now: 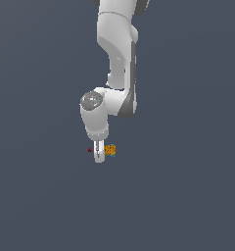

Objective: Pick up the object and move it to a goal position.

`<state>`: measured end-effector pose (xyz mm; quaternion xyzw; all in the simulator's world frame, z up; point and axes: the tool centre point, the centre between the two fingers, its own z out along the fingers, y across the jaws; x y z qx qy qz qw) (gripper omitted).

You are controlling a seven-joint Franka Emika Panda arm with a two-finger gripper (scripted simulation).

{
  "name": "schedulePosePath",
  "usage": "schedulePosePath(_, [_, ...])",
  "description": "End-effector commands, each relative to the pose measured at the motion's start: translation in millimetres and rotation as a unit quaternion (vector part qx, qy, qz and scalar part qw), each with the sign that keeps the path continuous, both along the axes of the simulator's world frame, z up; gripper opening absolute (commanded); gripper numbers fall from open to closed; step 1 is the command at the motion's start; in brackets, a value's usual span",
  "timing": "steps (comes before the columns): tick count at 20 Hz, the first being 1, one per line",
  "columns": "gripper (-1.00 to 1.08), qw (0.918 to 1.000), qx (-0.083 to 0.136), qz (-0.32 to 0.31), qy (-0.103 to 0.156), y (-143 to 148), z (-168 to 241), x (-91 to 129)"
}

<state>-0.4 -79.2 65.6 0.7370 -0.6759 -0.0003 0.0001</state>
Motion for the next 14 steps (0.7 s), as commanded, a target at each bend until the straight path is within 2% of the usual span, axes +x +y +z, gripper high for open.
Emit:
schedulePosePath(1, [1.0,1.0,0.0,0.0,0.0,0.0,0.0,0.0])
schedulePosePath(6, [1.0,1.0,0.0,0.0,0.0,0.2,-9.3,-0.2])
schedulePosePath(14, [1.0,1.0,0.0,-0.003,0.0,-0.4,-45.8,-1.1])
